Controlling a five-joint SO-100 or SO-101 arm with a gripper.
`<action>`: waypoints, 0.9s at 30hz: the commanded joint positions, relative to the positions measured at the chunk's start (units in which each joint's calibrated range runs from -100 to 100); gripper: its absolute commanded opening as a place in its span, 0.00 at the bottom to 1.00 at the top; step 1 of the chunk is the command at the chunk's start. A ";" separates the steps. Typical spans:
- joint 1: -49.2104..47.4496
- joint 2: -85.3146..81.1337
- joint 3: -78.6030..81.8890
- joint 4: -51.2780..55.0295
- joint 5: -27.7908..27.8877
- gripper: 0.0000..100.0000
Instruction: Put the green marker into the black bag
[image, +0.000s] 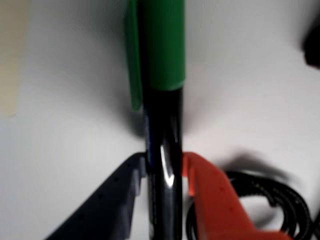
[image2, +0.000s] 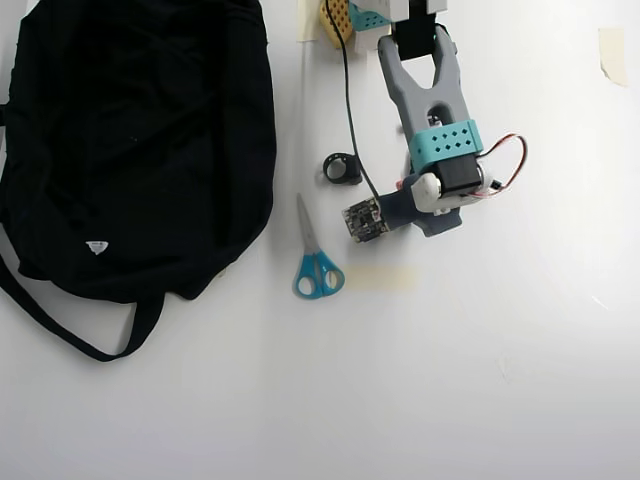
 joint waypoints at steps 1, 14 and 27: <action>0.21 -7.36 -0.34 -0.28 -3.31 0.02; 0.36 -12.18 -0.25 1.18 -3.26 0.02; 0.96 -14.42 2.27 2.90 13.26 0.02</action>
